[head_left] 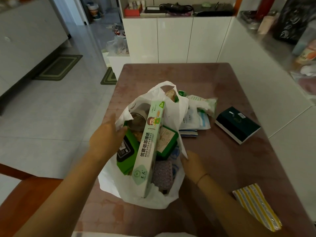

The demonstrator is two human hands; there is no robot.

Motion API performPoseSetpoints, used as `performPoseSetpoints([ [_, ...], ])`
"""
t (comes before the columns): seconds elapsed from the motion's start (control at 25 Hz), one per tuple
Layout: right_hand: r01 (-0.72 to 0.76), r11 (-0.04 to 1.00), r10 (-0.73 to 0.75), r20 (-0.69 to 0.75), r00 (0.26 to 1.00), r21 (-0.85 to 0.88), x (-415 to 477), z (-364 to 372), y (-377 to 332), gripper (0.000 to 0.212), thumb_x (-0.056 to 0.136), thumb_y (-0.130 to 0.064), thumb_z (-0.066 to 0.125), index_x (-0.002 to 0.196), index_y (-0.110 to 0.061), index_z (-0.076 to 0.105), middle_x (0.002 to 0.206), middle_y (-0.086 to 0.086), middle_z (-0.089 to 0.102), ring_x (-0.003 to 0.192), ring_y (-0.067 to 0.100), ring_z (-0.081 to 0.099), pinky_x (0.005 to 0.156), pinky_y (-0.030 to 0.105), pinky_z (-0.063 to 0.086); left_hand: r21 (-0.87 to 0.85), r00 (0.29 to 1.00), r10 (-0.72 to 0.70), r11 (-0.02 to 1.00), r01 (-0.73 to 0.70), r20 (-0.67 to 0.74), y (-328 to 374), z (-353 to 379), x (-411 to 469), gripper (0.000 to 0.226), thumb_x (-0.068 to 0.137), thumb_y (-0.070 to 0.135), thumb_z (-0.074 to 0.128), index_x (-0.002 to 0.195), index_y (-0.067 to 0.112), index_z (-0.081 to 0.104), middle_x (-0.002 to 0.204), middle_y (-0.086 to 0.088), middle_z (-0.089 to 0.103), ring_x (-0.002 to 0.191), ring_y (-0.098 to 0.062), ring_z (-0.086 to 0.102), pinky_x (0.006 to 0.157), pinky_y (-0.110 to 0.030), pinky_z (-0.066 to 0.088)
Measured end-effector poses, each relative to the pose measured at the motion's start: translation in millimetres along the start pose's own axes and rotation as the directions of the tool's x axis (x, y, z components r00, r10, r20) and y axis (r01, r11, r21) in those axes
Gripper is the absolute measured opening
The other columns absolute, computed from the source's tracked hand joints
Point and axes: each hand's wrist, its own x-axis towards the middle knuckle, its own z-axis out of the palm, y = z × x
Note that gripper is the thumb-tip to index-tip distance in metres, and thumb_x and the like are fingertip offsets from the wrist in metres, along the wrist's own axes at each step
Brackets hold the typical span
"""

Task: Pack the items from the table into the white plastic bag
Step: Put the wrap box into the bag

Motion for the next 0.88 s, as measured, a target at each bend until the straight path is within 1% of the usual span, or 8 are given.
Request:
performPoseSetpoints([
  [0.16,0.233,0.924,-0.218,-0.081,0.972,0.303,1.6,-5.4,-59.4,0.026,0.098,-0.014,0.041,0.078,-0.014,0.056,0.067,-0.002,0.050,0.059,0.005,0.048,0.046,0.006,0.036,-0.043,0.993,0.035,0.998,-0.041,-0.116,-12.4,-13.1,2.8,0.024,0.097,0.012,0.040,0.102,0.003,0.062,0.073,-0.008,0.059,0.059,-0.018,0.056,0.049,-0.024,0.039],
  [0.28,0.426,0.811,-0.446,-0.047,0.894,0.402,-12.9,-8.5,-121.5,0.024,0.098,-0.008,0.038,0.104,-0.008,0.061,0.069,-0.008,0.052,0.054,-0.010,0.052,0.051,0.003,0.036,-0.214,0.976,-0.155,0.970,0.120,-0.154,-27.0,-42.9,2.6,0.026,0.097,0.015,0.039,0.092,0.005,0.063,0.075,-0.015,0.065,0.068,-0.031,0.064,0.059,-0.034,0.051],
  [0.4,0.542,0.688,-0.616,-0.007,0.788,0.483,-17.6,-6.4,-156.6,0.029,0.098,-0.008,0.037,0.121,-0.016,0.053,0.091,-0.008,0.065,0.073,-0.012,0.056,0.069,0.005,0.041,-0.412,0.933,-0.324,0.880,0.236,-0.158,-25.4,-66.3,-6.9,0.032,0.099,0.027,0.038,0.073,0.022,0.056,0.073,-0.009,0.062,0.070,-0.029,0.063,0.060,-0.032,0.050],
  [0.56,0.461,0.799,-0.535,0.107,0.838,0.386,-2.6,7.5,-136.6,0.023,0.097,-0.010,0.040,0.108,-0.012,0.060,0.064,-0.017,0.056,0.057,-0.011,0.049,0.059,0.008,0.039,-0.401,0.932,-0.349,0.871,0.283,-0.100,-25.7,-47.8,-22.7,0.036,0.098,0.029,0.039,0.081,0.007,0.063,0.075,-0.021,0.066,0.069,-0.037,0.065,0.064,-0.041,0.054],
  [0.64,0.422,0.872,-0.463,0.138,0.876,0.247,7.9,13.6,-113.4,0.030,0.097,-0.013,0.042,0.118,0.000,0.059,0.080,-0.006,0.061,0.070,-0.004,0.055,0.067,0.013,0.044,-0.362,0.937,-0.345,0.881,0.305,-0.049,-33.9,-27.1,-30.4,0.038,0.099,0.026,0.039,0.081,0.000,0.063,0.071,-0.022,0.066,0.064,-0.035,0.064,0.057,-0.036,0.051],
  [0.72,0.393,0.901,-0.423,0.166,0.891,0.187,13.8,18.4,-94.7,0.031,0.096,-0.016,0.046,0.119,0.001,0.058,0.102,0.016,0.066,0.091,0.023,0.062,0.078,0.027,0.049,-0.326,0.940,-0.339,0.894,0.307,-0.046,-39.2,-15.7,-36.4,0.040,0.099,0.024,0.038,0.077,-0.001,0.060,0.064,-0.018,0.062,0.055,-0.027,0.058,0.050,-0.029,0.043],
  [0.84,0.358,0.907,-0.415,0.333,0.847,0.221,7.7,34.3,-82.7,0.043,0.090,-0.017,0.057,0.132,-0.007,0.049,0.126,0.007,0.057,0.113,0.017,0.055,0.087,0.012,0.045,-0.281,0.935,-0.341,0.911,0.303,-0.095,-45.5,-12.8,-33.5,0.046,0.098,0.028,0.037,0.070,-0.005,0.054,0.061,-0.019,0.057,0.054,-0.029,0.053,0.052,-0.031,0.041],
  [0.88,0.368,0.908,-0.417,0.376,0.827,0.200,5.0,42.6,-79.8,0.049,0.089,-0.017,0.060,0.135,-0.009,0.045,0.132,0.004,0.053,0.118,0.015,0.053,0.093,0.014,0.044,-0.273,0.935,-0.337,0.915,0.298,-0.112,-48.9,-11.6,-29.7,0.047,0.098,0.028,0.037,0.070,-0.006,0.054,0.063,-0.022,0.059,0.058,-0.034,0.056,0.055,-0.036,0.046],
])
